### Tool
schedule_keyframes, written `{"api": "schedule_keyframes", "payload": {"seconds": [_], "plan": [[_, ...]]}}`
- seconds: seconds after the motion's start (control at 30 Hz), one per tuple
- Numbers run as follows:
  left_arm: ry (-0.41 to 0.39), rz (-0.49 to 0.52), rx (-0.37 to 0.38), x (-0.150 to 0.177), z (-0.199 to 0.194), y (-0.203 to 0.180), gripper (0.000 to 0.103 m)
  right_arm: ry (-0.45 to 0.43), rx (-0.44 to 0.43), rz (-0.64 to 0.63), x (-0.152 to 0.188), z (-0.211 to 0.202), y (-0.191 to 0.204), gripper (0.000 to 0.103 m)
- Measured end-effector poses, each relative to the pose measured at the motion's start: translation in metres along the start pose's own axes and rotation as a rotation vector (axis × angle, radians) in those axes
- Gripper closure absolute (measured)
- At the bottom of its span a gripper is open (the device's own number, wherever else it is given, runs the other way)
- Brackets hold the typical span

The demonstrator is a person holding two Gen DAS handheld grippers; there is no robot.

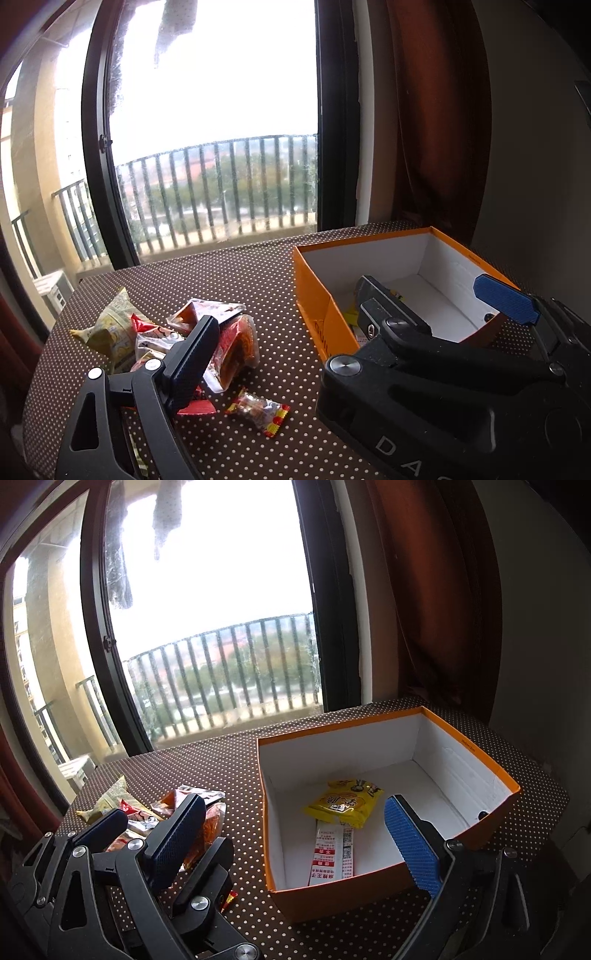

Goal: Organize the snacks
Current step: 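Withdraw both tools from the box back toward the snack pile, then grasp small clear candy packet with red-yellow ends using right tool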

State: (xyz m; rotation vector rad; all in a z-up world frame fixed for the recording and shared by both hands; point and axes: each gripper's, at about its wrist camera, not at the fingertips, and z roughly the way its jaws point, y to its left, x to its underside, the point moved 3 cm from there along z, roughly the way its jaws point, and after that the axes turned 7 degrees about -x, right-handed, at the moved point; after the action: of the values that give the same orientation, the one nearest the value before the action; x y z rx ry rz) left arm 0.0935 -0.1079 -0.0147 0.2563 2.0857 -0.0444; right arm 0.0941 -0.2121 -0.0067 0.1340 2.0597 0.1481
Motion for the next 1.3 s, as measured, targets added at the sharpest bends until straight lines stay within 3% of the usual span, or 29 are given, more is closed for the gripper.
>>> {"api": "schedule_keyframes", "payload": {"seconds": [0.2,0.8,1.1,1.3], "plan": [[-0.013,-0.022,-0.020,0.008,-0.007,0.012,0.007,-0.010,-0.016,-0.028,0.006,-0.002,0.015,0.004],[-0.034,-0.078,-0.137,0.053,-0.007,0.055,0.004,0.007,-0.118,-0.105,0.046,0.014,0.056,0.000],[0.019,-0.119,-0.210,0.089,0.008,0.078,0.004,0.070,-0.174,-0.155,0.081,0.044,0.078,0.000],[0.083,-0.143,-0.214,0.108,0.027,0.085,0.004,0.122,-0.183,-0.175,0.100,0.067,0.086,0.000]]}}
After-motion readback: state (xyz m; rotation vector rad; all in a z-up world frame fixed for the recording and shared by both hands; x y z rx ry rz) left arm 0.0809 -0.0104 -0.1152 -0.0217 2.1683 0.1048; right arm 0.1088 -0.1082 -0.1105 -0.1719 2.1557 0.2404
